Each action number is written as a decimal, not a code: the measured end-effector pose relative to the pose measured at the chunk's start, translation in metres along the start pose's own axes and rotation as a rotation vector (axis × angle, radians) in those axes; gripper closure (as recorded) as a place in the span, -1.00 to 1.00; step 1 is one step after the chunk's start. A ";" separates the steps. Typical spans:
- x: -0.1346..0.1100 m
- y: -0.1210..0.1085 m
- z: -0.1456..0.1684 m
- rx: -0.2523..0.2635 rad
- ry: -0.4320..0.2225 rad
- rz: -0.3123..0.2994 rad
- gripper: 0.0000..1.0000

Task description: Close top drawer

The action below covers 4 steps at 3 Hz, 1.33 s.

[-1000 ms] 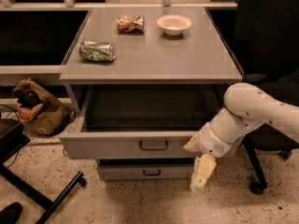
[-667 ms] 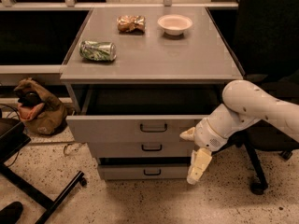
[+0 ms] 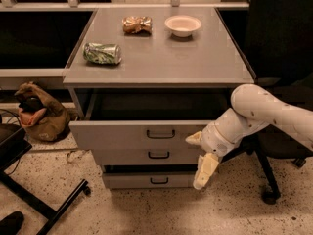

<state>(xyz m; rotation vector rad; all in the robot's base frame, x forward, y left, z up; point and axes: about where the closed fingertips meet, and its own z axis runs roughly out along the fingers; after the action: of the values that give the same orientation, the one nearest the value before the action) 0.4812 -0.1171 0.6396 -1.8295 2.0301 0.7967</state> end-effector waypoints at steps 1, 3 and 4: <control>-0.003 -0.023 0.009 0.004 -0.048 -0.032 -1.00; -0.008 -0.045 0.015 0.051 -0.084 -0.067 -1.00; -0.016 -0.042 0.009 0.134 -0.055 -0.101 -1.00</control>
Offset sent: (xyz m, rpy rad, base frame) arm 0.0590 0.0145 -0.0234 0.1169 -0.0774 0.0111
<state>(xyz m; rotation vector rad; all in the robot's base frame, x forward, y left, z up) 0.5234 -0.1006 0.6322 -1.7992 1.8923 0.6599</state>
